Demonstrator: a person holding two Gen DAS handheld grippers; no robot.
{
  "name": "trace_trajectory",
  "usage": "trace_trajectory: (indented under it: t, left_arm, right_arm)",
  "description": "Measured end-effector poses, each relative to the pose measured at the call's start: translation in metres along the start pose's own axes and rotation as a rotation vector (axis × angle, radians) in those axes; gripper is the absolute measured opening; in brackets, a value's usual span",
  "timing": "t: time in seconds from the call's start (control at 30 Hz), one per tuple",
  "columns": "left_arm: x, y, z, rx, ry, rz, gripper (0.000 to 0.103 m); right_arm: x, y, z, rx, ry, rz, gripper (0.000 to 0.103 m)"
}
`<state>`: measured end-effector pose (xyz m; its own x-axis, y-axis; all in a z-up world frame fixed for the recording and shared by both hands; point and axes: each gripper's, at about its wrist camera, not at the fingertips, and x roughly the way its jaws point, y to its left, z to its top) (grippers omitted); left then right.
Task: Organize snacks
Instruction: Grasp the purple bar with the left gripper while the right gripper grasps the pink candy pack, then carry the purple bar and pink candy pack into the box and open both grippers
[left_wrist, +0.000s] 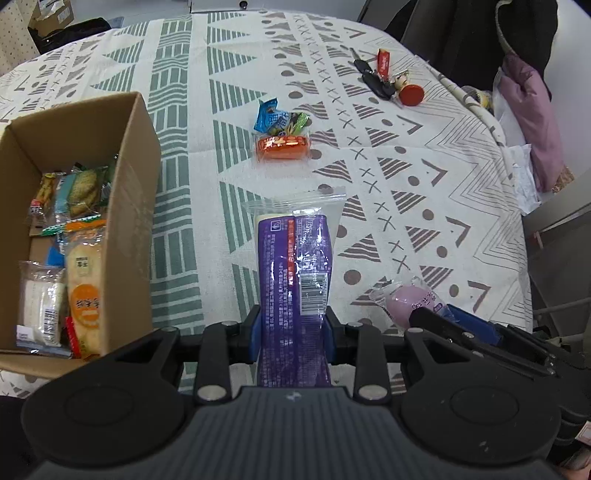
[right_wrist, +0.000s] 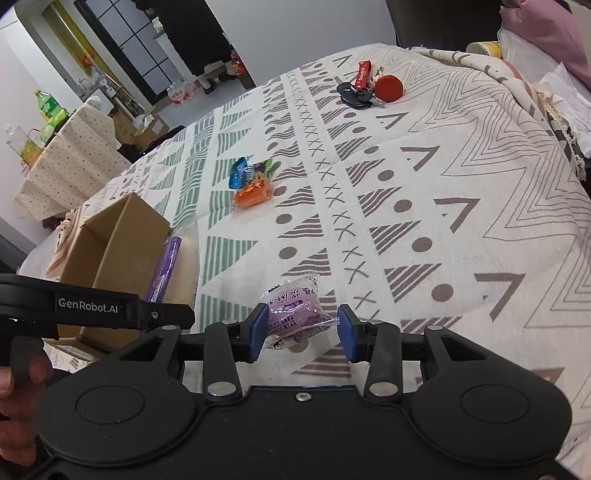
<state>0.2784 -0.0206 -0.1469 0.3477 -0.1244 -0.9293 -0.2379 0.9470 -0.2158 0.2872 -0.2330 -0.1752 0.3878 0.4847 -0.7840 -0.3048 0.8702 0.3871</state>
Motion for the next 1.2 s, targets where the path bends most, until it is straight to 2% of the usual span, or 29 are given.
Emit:
trace_trajectory:
  t: [0.67, 1.2]
  left_arm:
    - [-0.054, 0.027, 0.003, -0.006, -0.073, -0.013, 0.031]
    - [-0.094, 0.075, 0.023, -0.019, -0.107, 0.011, 0.031]
  right_arm:
    - [-0.023, 0.052, 0.012, -0.064, -0.046, 0.036, 0.039]
    - [-0.015, 0.117, 0.038, -0.147, -0.016, 0.064, 0.039]
